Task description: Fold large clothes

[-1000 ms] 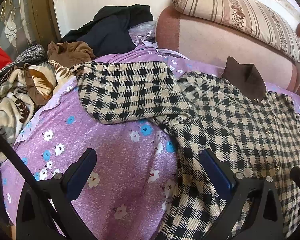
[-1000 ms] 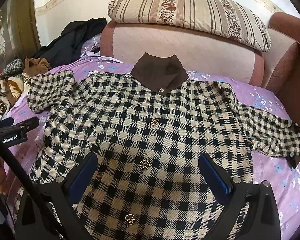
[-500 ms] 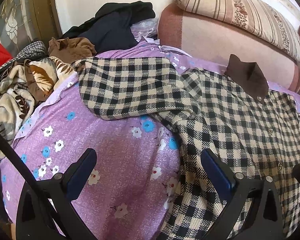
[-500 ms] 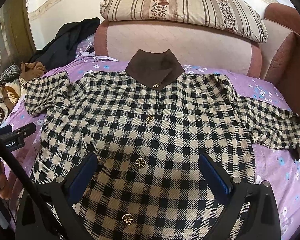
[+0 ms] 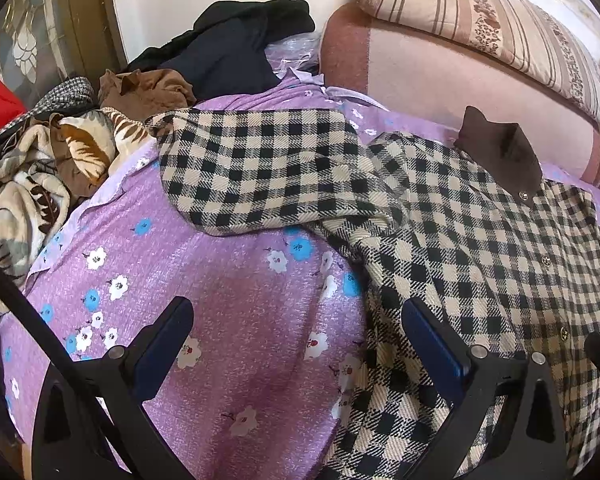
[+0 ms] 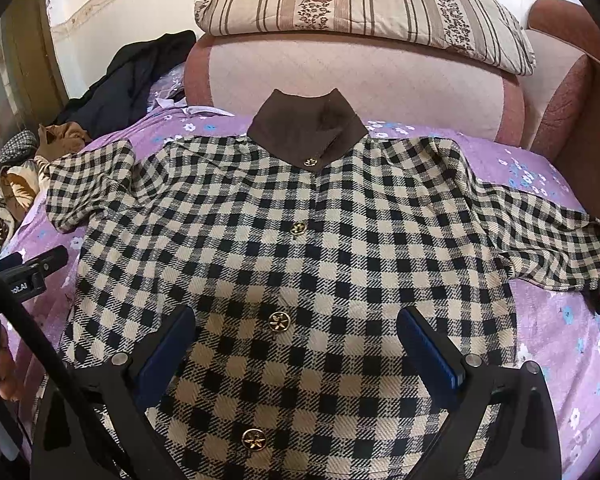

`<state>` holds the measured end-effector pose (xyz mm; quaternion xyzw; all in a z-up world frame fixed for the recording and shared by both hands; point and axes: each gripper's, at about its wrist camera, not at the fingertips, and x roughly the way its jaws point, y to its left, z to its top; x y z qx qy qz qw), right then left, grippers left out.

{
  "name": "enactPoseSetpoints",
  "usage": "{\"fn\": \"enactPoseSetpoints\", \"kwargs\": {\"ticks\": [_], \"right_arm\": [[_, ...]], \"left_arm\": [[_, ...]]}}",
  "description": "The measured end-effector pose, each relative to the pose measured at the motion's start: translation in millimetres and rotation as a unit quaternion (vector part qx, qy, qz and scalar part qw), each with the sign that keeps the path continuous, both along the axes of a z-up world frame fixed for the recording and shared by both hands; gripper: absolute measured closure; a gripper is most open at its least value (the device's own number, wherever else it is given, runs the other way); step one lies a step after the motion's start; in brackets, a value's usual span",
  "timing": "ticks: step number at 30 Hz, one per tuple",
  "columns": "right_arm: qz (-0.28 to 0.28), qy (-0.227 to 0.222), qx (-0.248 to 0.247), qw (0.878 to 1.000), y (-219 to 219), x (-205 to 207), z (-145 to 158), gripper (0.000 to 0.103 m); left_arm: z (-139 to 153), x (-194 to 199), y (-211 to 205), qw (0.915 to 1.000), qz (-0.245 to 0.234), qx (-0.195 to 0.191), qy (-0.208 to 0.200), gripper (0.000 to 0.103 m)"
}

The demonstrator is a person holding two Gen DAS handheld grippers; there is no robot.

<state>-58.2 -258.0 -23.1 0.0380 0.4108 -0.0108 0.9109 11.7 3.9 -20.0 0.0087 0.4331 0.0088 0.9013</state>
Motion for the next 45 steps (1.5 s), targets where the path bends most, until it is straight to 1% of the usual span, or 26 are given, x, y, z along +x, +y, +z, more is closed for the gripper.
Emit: {"fn": "enactPoseSetpoints", "kwargs": {"ticks": [4, 5, 8, 11, 15, 20, 22, 25, 26, 28, 29, 31, 32, 33, 34, 36, 37, 38, 39, 40, 41, 42, 43, 45], "right_arm": [[0.003, 0.0, -0.002, 1.0, 2.2, -0.1, 0.1, 0.001], [0.003, 0.001, -0.003, 1.0, 2.6, -0.1, -0.2, 0.001], [0.004, 0.004, 0.0, 1.0, 2.2, 0.2, -1.4, 0.001], [0.005, 0.007, 0.001, 1.0, 1.8, 1.3, -2.1, 0.001], [0.006, 0.011, 0.002, 1.0, 2.4, 2.1, -3.6, 0.001], [0.012, 0.016, 0.0, 1.0, 4.9, 2.9, -4.9, 0.001], [0.013, 0.015, 0.0, 1.0, 4.8, 2.2, -4.1, 0.001], [0.01, 0.017, 0.004, 1.0, 2.2, 1.9, -4.7, 0.001], [0.009, 0.019, 0.007, 1.0, 1.4, 2.0, -5.0, 0.001], [0.006, 0.024, 0.017, 1.0, -2.1, 2.0, -6.9, 0.001], [0.004, 0.027, 0.022, 0.999, -3.3, 2.0, -7.7, 0.001], [0.002, 0.031, 0.031, 0.999, -5.7, 2.5, -8.5, 0.001], [0.001, 0.033, 0.036, 0.999, -6.9, 2.7, -9.2, 0.001], [0.0, 0.035, 0.038, 0.999, -7.4, 3.1, -9.9, 0.001], [0.0, 0.037, 0.039, 0.999, -7.5, 3.2, -10.7, 0.001], [0.003, 0.04, 0.04, 0.998, -6.9, 4.4, -12.4, 0.001], [0.004, 0.041, 0.042, 0.998, -7.3, 5.5, -13.2, 0.001], [0.002, 0.041, 0.045, 0.998, -8.6, 6.9, -14.0, 0.001], [0.0, 0.041, 0.047, 0.998, -9.8, 7.8, -14.7, 0.001], [-0.004, 0.041, 0.048, 0.998, -11.2, 9.2, -15.7, 0.001], [-0.006, 0.042, 0.048, 0.998, -12.2, 10.4, -16.4, 0.001], [-0.008, 0.043, 0.048, 0.998, -12.8, 11.0, -17.2, 0.001], [-0.01, 0.043, 0.047, 0.998, -14.0, 11.5, -17.8, 0.001], [-0.011, 0.043, 0.049, 0.998, -15.7, 10.6, -17.4, 0.001]], "left_arm": [[-1.3, 0.5, 1.7, 1.0, 0.002, 0.0, -0.004, 0.0], [-1.8, 0.7, 2.0, 0.9999, 0.001, 0.001, -0.011, 0.0], [-3.6, 2.3, 3.8, 0.9999, 0.002, -0.01, -0.014, 0.0], [-4.9, 3.3, 5.1, 0.9998, 0.001, -0.01, -0.017, 0.0], [-5.8, 4.9, 7.3, 0.9998, 0.002, -0.015, -0.012, 0.0], [3.8, 11.3, 22.8, 0.9993, 0.008, -0.034, -0.016, 0.0], [10.4, 16.8, 33.5, 0.9989, 0.021, -0.036, -0.021, 0.0], [19.9, 39.5, 62.6, 0.997, 0.047, -0.059, -0.019, 0.0], [22.0, 49.4, 75.4, 0.9956, 0.064, -0.066, -0.02, 0.0], [24.0, 68.1, 100.1, 0.9916, 0.103, -0.072, -0.028, 0.0], [23.3, 80.4, 114.6, 0.9884, 0.123, -0.084, -0.031, 0.0], [19.2, 102.3, 136.1, 0.9835, 0.146, -0.102, -0.029, 0.0], [15.6, 113.5, 144.2, 0.9818, 0.157, -0.104, -0.023, 0.0], [10.7, 123.3, 149.5, 0.9809, 0.169, -0.095, -0.017, 0.0], [7.0, 134.0, 155.4, 0.9803, 0.175, -0.09, -0.019, 0.0], [-0.6, 148.8, 158.5, 0.9824, 0.172, -0.072, -0.02, 0.0], [-3.8, 157.7, 159.6, 0.9842, 0.16, -0.074, -0.024, 0.001], [-8.6, 161.5, 156.7, 0.9849, 0.153, -0.077, -0.02, 0.007], [-11.1, 167.1, 155.6, 0.9859, 0.138, -0.091, -0.026, 0.023], [-15.1, 170.3, 152.6, 0.9866, 0.128, -0.099, -0.021, 0.035], [-20.3, 173.2, 149.0, 0.9872, 0.12, -0.105, -0.007, 0.065], [-25.6, 176.9, 146.0, 0.9872, 0.112, -0.113, 0.011, 0.089], [-29.6, 179.4, 144.7, 0.9867, 0.107, -0.12, 0.023, 0.091], [-26.2, 176.5, 142.9, 0.988, 0.108, -0.109, 0.013, 0.094]]}}
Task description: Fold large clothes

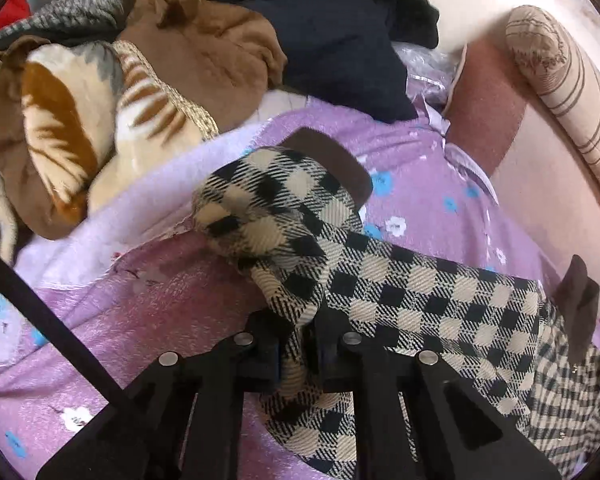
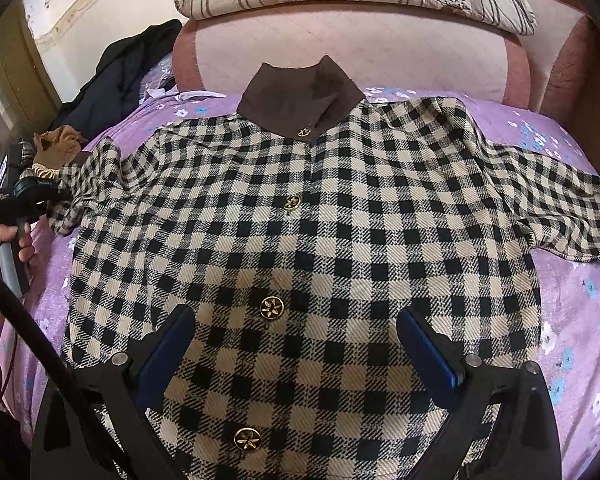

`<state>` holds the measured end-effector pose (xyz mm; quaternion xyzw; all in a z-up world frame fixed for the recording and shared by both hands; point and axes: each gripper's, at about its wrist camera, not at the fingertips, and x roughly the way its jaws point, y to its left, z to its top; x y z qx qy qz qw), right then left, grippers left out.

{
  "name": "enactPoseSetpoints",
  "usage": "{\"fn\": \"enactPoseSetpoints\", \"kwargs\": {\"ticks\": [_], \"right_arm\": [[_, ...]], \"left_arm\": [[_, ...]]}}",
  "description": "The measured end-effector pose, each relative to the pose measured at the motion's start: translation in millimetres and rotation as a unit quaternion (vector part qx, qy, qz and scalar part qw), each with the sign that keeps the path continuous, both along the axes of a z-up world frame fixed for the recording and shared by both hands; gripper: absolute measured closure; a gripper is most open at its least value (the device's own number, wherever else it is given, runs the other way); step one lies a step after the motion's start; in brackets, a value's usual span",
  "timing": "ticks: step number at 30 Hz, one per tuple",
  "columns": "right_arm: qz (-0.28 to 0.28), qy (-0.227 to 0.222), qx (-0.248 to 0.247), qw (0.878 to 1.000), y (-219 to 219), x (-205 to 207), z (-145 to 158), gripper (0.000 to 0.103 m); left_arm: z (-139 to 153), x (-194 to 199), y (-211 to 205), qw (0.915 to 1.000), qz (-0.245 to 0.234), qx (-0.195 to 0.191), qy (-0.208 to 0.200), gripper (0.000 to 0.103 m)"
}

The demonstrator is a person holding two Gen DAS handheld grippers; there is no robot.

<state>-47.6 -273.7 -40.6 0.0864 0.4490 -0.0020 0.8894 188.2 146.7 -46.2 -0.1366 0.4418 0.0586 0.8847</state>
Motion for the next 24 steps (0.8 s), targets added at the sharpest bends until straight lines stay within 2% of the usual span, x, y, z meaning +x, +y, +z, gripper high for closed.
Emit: {"fn": "enactPoseSetpoints", "kwargs": {"ticks": [2, 4, 9, 13, 17, 19, 20, 21, 23, 24], "right_arm": [[-0.001, -0.007, 0.005, 1.0, -2.6, -2.4, 4.5, 0.001], [-0.005, -0.016, 0.01, 1.0, -5.0, -4.7, 9.8, 0.001], [-0.016, -0.026, 0.021, 0.999, -10.4, -9.9, 16.7, 0.001], [-0.027, -0.027, 0.036, 0.999, -15.6, -13.7, 18.9, 0.001], [-0.036, -0.031, 0.03, 0.998, -19.0, -12.7, 20.9, 0.001], [-0.044, -0.029, 0.022, 0.998, -21.3, -11.6, 18.9, 0.001], [-0.046, -0.027, 0.021, 0.998, -22.3, -10.8, 17.8, 0.001], [-0.048, -0.025, 0.021, 0.998, -24.0, -9.7, 17.2, 0.001], [-0.05, -0.019, 0.026, 0.998, -26.7, -9.2, 15.8, 0.001], [-0.05, -0.018, 0.028, 0.998, -27.6, -9.8, 15.6, 0.001]], "left_arm": [[9.5, -4.7, -1.4, 1.0, 0.002, 0.004, -0.002, 0.095], [30.4, -17.4, -8.4, 0.9997, -0.003, -0.001, -0.026, 0.095], [82.0, -48.6, -42.2, 0.9947, -0.06, -0.013, -0.082, 0.095], [119.1, -76.2, -93.9, 0.983, -0.141, -0.035, -0.113, 0.095], [125.7, -94.5, -157.6, 0.9679, -0.22, -0.065, -0.102, 0.095], [114.8, -102.1, -191.4, 0.9582, -0.257, -0.098, -0.078, 0.079], [104.1, -102.6, -207.3, 0.9502, -0.278, -0.127, -0.062, 0.047], [97.5, -104.5, -213.3, 0.9456, -0.287, -0.144, -0.054, 0.026], [78.5, -104.9, -223.2, 0.9335, -0.299, -0.197, -0.022, 0.025], [73.5, -104.7, -222.0, 0.9308, -0.298, -0.212, -0.002, 0.025]]}}
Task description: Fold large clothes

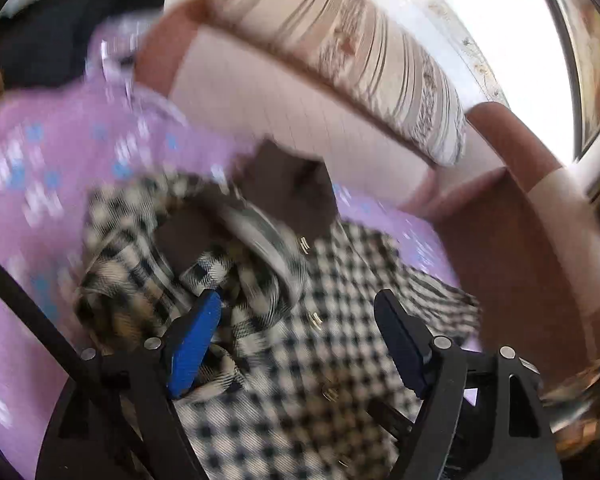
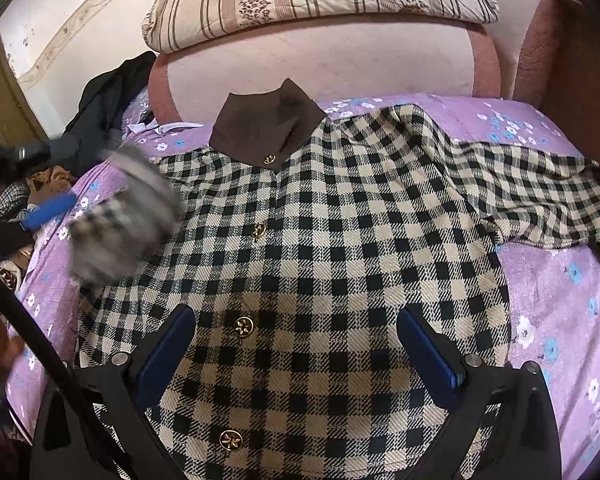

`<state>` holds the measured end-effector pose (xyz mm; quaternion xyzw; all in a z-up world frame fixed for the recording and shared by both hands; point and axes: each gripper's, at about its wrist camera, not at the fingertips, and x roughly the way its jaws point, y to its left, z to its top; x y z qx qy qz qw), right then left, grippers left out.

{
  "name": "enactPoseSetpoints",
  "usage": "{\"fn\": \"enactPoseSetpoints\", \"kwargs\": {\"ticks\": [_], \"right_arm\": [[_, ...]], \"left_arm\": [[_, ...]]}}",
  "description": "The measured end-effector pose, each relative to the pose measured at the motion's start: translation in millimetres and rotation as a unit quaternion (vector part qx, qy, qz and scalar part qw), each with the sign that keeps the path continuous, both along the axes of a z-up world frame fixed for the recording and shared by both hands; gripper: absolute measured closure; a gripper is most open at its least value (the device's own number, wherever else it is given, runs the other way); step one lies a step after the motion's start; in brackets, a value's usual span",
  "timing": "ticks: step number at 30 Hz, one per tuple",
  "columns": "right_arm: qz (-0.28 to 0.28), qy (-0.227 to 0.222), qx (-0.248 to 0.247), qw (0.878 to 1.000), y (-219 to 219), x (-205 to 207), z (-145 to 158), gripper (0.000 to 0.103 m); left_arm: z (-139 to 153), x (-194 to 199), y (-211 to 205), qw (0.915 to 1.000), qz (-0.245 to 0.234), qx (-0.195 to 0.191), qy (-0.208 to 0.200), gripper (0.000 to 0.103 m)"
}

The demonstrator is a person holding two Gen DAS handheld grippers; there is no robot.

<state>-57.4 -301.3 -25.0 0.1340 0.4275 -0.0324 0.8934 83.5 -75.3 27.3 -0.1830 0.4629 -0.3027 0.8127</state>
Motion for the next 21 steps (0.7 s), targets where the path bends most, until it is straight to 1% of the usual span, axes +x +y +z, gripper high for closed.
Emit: {"fn": "enactPoseSetpoints", "kwargs": {"ticks": [1, 2, 4, 5, 6, 8, 9, 11, 12, 14, 15, 16, 18, 20, 21], "right_arm": [[0.0, 0.0, 0.001, 1.0, -0.6, -1.0, 0.0, 0.001], [0.001, -0.001, 0.001, 1.0, -0.7, -1.3, 0.2, 0.001], [0.005, -0.001, -0.002, 1.0, 1.5, -1.6, 0.4, 0.001], [0.008, -0.001, -0.003, 1.0, 3.7, -1.1, 0.5, 0.001], [0.011, -0.001, -0.001, 1.0, 5.9, 0.1, 0.4, 0.001], [0.024, 0.002, 0.018, 1.0, 11.4, 6.3, -0.7, 0.001], [0.027, 0.004, 0.024, 0.999, 13.0, 10.0, -0.6, 0.001], [0.028, 0.004, 0.036, 0.999, 16.8, 21.0, 3.1, 0.001], [0.026, 0.004, 0.044, 0.999, 18.7, 26.4, 6.0, 0.001], [0.026, -0.001, 0.074, 0.997, 24.0, 42.9, 12.1, 0.001], [0.031, -0.001, 0.085, 0.996, 28.2, 50.9, 14.2, 0.003], [0.043, 0.004, 0.097, 0.994, 38.2, 68.6, 16.0, 0.004], [0.063, 0.015, 0.091, 0.994, 60.1, 101.0, 15.2, 0.007], [0.071, 0.026, 0.075, 0.994, 79.1, 128.9, 8.3, 0.011], [0.071, 0.036, 0.064, 0.995, 89.3, 146.0, 0.9, 0.016]], "left_arm": [[-0.5, -1.8, 3.4, 0.9999, 0.002, 0.0, 0.012, 0.025], [0.0, -2.2, 10.0, 0.9998, 0.01, 0.008, 0.017, 0.024], [6.7, -8.9, 28.0, 0.9978, 0.038, 0.053, 0.003, 0.024], [9.9, -14.1, 38.1, 0.9949, 0.056, 0.084, -0.009, 0.023], [10.3, -17.0, 48.7, 0.9923, 0.068, 0.103, -0.013, 0.023], [4.7, -21.7, 67.5, 0.9812, 0.103, 0.162, -0.021, 0.022], [-2.2, -23.9, 74.6, 0.9772, 0.112, 0.179, -0.02, 0.022], [-19.8, -20.8, 80.2, 0.9639, 0.134, 0.23, -0.013, 0.022], [-29.7, -14.5, 81.3, 0.9587, 0.136, 0.25, -0.007, 0.022], [-44.2, -6.8, 84.8, 0.9525, 0.133, 0.274, 0.005, 0.022], [-49.3, -3.5, 85.1, 0.9499, 0.132, 0.283, 0.006, 0.022], [-58.0, 0.2, 79.4, 0.9437, 0.13, 0.304, 0.005, 0.022], [-65.8, 2.5, 76.1, 0.9331, 0.127, 0.337, 0.001, 0.022], [-71.9, 3.9, 71.8, 0.9245, 0.13, 0.358, -0.009, 0.022], [-75.2, 4.7, 71.8, 0.9207, 0.133, 0.367, -0.011, 0.022]]}}
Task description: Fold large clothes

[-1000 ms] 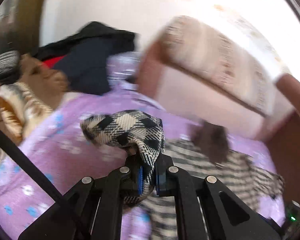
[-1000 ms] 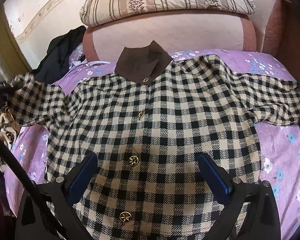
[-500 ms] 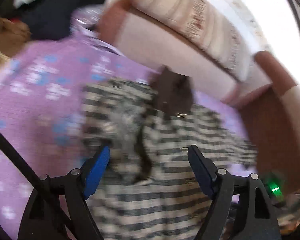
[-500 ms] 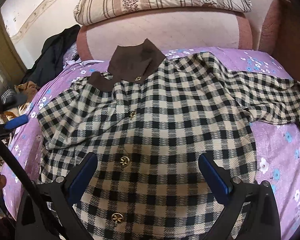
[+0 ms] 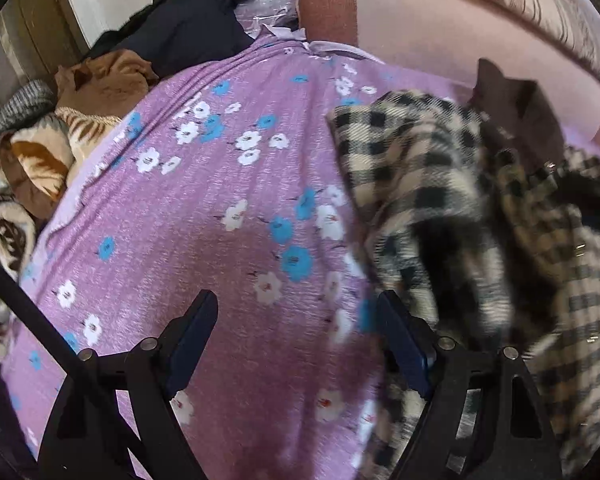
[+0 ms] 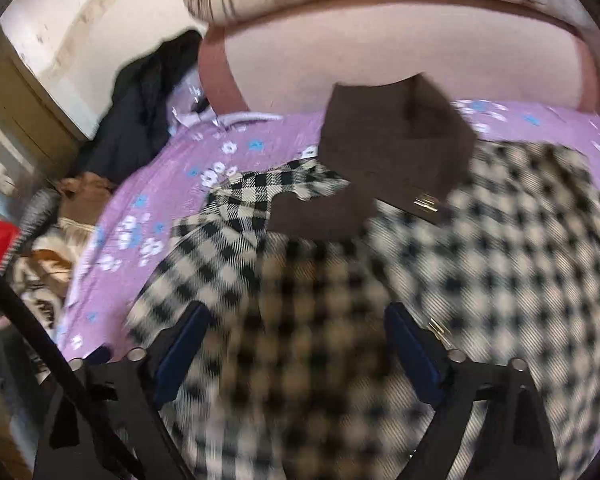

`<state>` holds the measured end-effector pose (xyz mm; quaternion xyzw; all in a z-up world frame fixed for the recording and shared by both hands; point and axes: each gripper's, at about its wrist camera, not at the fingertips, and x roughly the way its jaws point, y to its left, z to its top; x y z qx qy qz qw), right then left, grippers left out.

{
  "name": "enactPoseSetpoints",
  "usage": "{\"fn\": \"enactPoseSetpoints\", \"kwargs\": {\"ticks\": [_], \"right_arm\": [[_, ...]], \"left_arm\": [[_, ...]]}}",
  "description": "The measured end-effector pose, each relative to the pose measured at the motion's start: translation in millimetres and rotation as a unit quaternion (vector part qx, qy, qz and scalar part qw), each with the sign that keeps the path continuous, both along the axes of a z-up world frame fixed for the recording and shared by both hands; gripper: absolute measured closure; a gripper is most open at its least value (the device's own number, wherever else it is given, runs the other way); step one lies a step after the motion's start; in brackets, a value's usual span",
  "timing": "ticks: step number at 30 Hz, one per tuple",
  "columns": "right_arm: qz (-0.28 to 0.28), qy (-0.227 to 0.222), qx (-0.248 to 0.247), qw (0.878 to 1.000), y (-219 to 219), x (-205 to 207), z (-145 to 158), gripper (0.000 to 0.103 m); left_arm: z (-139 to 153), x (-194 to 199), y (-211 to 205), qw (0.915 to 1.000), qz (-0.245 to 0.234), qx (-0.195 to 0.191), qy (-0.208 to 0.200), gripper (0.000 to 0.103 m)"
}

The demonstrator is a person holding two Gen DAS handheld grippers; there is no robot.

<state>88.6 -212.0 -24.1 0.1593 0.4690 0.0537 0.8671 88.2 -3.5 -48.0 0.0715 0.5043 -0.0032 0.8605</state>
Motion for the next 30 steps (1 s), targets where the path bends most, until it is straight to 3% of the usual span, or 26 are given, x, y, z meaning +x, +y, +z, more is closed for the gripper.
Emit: {"fn": "enactPoseSetpoints", "kwargs": {"ticks": [2, 4, 5, 7, 11, 13, 17, 19, 21, 23, 25, 26, 30], "right_arm": [[0.005, 0.019, -0.021, 1.0, 14.3, 25.6, -16.4, 0.032], [0.01, 0.04, -0.048, 0.998, 20.1, 43.5, -37.0, 0.071], [0.003, 0.027, -0.045, 0.999, 15.2, 41.3, -37.1, 0.074], [-0.005, 0.001, -0.009, 1.0, -1.1, 25.2, -25.2, 0.095], [-0.002, -0.067, -0.005, 0.998, -42.5, -35.9, 19.9, 0.095], [-0.002, -0.07, -0.008, 0.998, -63.8, -72.4, 32.1, 0.095], [0.019, -0.001, -0.007, 1.0, -93.3, -132.3, 12.0, 0.091], [0.019, 0.057, -0.003, 0.998, -106.9, -155.8, -7.9, 0.066], [0.003, 0.073, -0.009, 0.997, -125.6, -172.4, -13.8, 0.06], [-0.027, 0.061, -0.014, 0.998, -142.2, -179.8, -9.4, 0.052], [-0.065, 0.034, -0.013, 0.997, -159.9, -182.8, 1.4, 0.038], [-0.078, 0.014, -0.014, 0.997, -163.9, -180.3, 7.4, 0.038], [-0.025, -0.004, -0.033, 0.999, -144.2, -140.8, 9.1, 0.038]], "left_arm": [[-7.7, 3.4, 2.8, 0.9999, 0.008, 0.006, 0.009, 0.022], [-14.7, 9.8, 4.1, 0.9997, 0.012, -0.001, 0.019, 0.022], [-16.9, 11.9, 5.0, 0.9997, 0.014, -0.002, 0.018, 0.022], [-15.7, 12.9, 6.9, 0.9998, 0.019, 0.002, 0.01, 0.022], [-15.1, 14.4, 10.8, 0.9994, 0.031, -0.001, 0.012, 0.022], [-15.8, 13.9, 14.9, 0.9989, 0.04, -0.014, 0.017, 0.022], [-15.4, 10.0, 17.1, 0.9984, 0.048, -0.021, 0.02, 0.022], [-14.5, 8.9, 15.5, 0.9985, 0.049, -0.016, 0.018, 0.022], [-14.9, 7.5, 14.5, 0.9986, 0.049, -0.014, 0.016, 0.022], [-16.2, 6.9, 13.4, 0.9986, 0.049, -0.011, 0.014, 0.022], [-16.9, 7.2, 12.3, 0.9987, 0.048, -0.009, 0.012, 0.022], [-17.1, 7.5, 12.1, 0.9987, 0.048, -0.009, 0.012, 0.022], [-17.9, 10.9, 14.6, 0.9982, 0.054, -0.021, 0.014, 0.022]]}}
